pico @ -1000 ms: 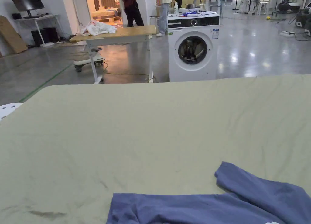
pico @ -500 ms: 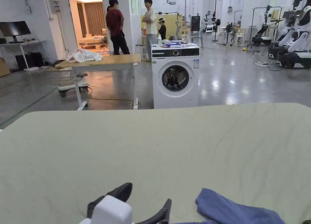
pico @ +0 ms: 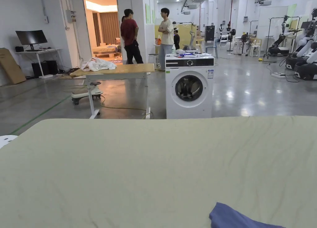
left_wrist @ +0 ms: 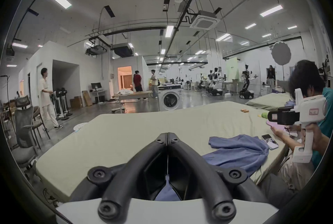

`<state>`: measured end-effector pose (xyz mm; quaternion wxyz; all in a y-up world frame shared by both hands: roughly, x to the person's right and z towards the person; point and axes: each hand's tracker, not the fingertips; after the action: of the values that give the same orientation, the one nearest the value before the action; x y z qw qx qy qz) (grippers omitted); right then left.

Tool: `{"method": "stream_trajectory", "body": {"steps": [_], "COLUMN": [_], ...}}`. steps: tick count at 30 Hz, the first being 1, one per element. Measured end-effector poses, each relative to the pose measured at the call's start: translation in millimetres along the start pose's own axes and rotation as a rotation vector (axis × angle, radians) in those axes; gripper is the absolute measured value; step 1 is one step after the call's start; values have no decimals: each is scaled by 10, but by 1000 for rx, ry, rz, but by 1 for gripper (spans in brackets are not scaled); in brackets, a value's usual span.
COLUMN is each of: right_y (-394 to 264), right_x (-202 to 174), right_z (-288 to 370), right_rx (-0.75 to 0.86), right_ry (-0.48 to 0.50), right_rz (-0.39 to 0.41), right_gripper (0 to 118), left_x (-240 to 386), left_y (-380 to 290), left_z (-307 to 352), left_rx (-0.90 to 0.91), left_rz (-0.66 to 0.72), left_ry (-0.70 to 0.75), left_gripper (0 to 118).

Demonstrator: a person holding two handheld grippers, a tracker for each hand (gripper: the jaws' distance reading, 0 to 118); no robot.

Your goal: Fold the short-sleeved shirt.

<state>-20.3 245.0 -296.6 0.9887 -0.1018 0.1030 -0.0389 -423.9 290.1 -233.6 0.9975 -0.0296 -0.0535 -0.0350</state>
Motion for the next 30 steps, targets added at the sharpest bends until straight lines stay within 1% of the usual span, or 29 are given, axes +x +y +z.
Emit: {"method": "stream_trajectory", "body": {"steps": [2, 5, 13, 15, 16, 18, 20, 21, 22, 23, 24, 26, 28, 30], "right_y": [-4, -12, -47, -77, -96, -146, -193, -230, -261, -289, -317, -360, -382, -381], "right_x": [13, 34, 60, 67, 72, 95, 117, 144, 175, 207, 248, 321, 402, 451], "right_z": [5, 3, -11, -22, -25, -28, -15, -4, 0, 1, -2, -10, -3, 20], "right_rx": [-6, -9, -23, -29, -32, -40, -55, -66, -75, -82, -91, -108, -122, -130], "right_ry": [-5, -14, -28, -26, -24, -22, -24, -31, -33, -36, -41, -63, -80, -97], "right_rz": [-12, -22, -9, -10, -11, -20, -23, -29, -38, -48, -58, -67, -74, -79], "right_gripper": [0, 0, 0, 0, 0, 0, 0, 0, 0, 0, 0, 0, 0, 0], "left_x": [-42, -101, -161, -215, -275, -410, -507, -546, -549, -546, -532, -499, -492, -499], "left_y": [-3, -34, -85, -117, -186, -391, -535, -613, -700, -763, -854, -1053, -1282, -1486], "left_z": [-15, -67, -218, -457, -648, -1044, -1513, -1806, -2071, -2314, -2557, -2958, -3298, -3475], "left_rx": [-19, -36, -76, -146, -233, -297, -403, -505, -541, -586, -594, -681, -806, -852], "left_rz": [47, 78, 70, 85, 110, 203, 259, 267, 266, 219, 175, 134, 164, 214], "left_ry": [-1, 17, 2, -26, -74, -113, -117, -115, -108, -106, -113, -98, -71, -32], "left_gripper": [0, 0, 0, 0, 4, 20, 48, 60, 63, 63, 63, 63, 63, 60]}}
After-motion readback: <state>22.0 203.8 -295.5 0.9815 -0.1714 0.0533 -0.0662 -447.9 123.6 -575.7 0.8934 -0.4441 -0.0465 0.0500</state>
